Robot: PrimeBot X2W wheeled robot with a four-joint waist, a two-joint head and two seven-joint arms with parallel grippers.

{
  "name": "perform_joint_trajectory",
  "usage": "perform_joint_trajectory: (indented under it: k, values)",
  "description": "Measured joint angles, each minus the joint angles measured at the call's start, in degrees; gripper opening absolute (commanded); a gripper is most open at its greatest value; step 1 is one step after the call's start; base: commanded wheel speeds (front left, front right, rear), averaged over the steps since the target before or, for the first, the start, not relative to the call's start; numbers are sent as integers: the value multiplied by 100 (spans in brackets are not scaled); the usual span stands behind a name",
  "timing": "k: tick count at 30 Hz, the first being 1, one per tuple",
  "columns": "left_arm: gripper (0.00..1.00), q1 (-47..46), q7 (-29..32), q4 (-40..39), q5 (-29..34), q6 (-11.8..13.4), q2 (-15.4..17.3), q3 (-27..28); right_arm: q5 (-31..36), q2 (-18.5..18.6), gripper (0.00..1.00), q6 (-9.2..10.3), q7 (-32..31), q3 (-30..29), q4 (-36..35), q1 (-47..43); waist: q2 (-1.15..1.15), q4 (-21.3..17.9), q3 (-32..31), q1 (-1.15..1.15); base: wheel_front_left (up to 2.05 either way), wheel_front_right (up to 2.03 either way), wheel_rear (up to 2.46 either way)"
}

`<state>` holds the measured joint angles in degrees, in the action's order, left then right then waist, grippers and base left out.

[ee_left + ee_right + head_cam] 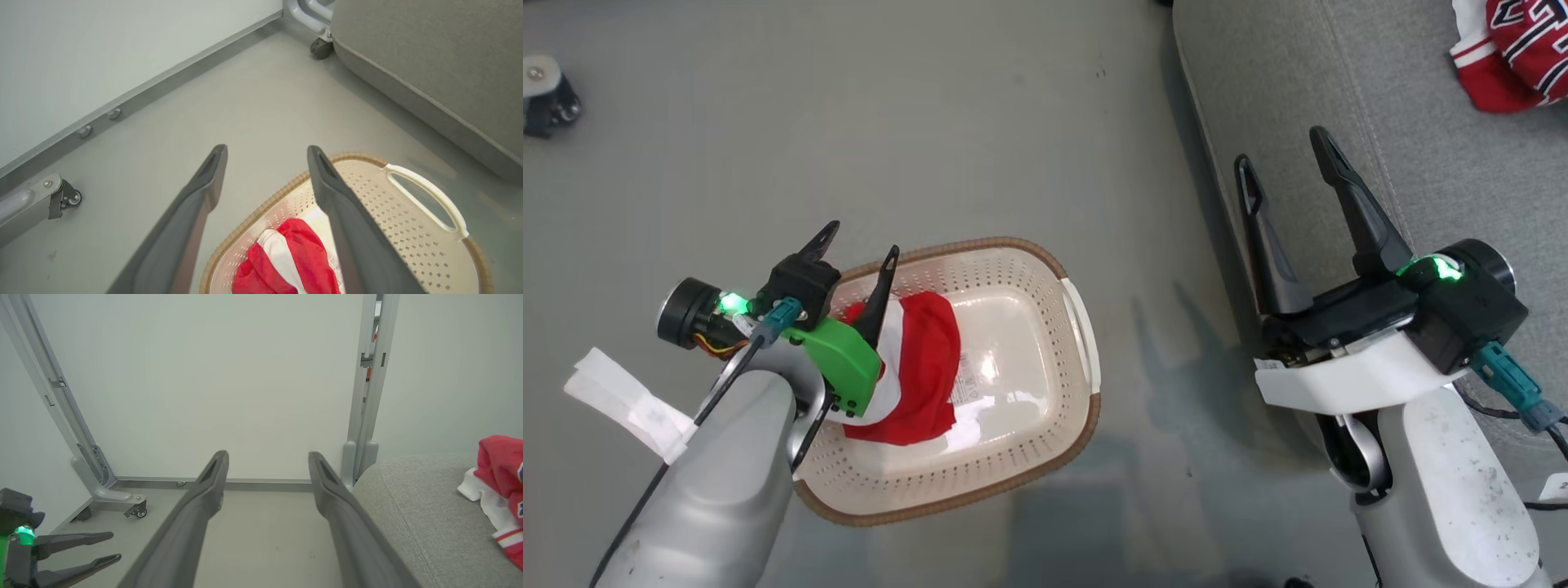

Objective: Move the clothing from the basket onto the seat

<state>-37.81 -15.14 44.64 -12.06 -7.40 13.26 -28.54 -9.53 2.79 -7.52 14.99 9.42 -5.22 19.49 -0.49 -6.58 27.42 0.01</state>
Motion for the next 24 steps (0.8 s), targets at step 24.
perform_joint_trajectory:
  k: [24]
  values:
    - [100, -1588, 364, 2603, -197, -3, 69, -1490, -11, -1, 100, 0, 0, 122, -444, 726, 0, -629, 2035, 0, 0, 0, 0]
